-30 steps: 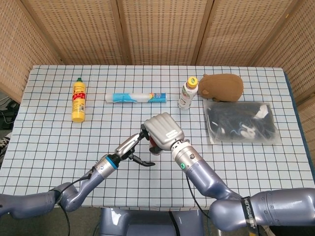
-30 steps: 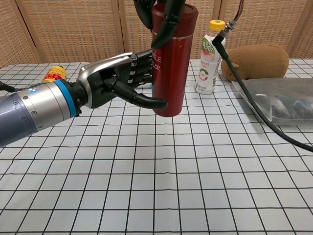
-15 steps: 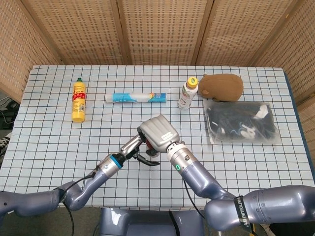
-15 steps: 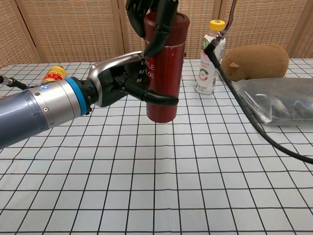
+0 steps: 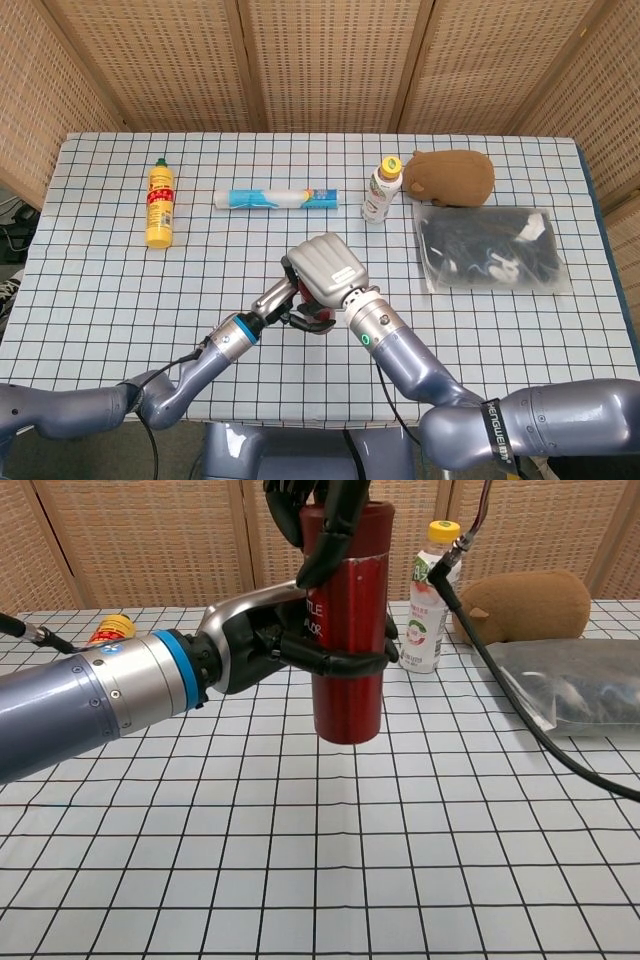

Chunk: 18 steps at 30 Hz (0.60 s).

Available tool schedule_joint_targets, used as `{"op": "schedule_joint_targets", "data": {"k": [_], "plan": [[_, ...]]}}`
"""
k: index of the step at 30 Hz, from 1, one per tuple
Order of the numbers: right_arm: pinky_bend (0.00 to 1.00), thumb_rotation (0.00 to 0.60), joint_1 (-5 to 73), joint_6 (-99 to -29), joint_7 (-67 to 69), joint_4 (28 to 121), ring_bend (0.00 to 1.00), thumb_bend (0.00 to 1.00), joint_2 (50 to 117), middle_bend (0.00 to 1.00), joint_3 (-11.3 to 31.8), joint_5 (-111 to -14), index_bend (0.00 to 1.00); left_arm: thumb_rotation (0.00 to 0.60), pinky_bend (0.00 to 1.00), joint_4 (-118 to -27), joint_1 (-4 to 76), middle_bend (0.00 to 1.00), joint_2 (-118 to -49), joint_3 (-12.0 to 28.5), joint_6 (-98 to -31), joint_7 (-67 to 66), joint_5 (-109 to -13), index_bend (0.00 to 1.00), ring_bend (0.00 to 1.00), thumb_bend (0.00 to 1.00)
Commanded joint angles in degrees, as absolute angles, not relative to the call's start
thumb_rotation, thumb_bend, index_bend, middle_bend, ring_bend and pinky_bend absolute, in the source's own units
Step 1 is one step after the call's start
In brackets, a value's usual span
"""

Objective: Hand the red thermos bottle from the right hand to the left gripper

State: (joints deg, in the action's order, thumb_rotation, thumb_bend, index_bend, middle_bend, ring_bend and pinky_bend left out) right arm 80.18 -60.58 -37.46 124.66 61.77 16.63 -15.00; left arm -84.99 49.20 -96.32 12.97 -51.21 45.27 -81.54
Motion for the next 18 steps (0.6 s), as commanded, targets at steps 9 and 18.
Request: {"op": "schedule_joint_targets", "data": {"k": [9,18], "plan": [[0.24,0.600,79.27,-57.55,-35.44,125.37,0.06,0.01,59.86,0.01,16.42,-14.95,0.02,0.600,0.40,-84.98,48.83,0.49,-97.56,13.38,-52.13,42.27,-79.57,0.69,0.46,0.34],[0.06,0.600,78.83,-56.82,-34.12,126.17,0.00,0.00,57.85,0.00,16.53,-15.90,0.00,0.600,0.40,-85.46,48.90,0.50,-97.04,13.95,-51.82,41.02,-78.67,0.70,0.46,0.34]]}}
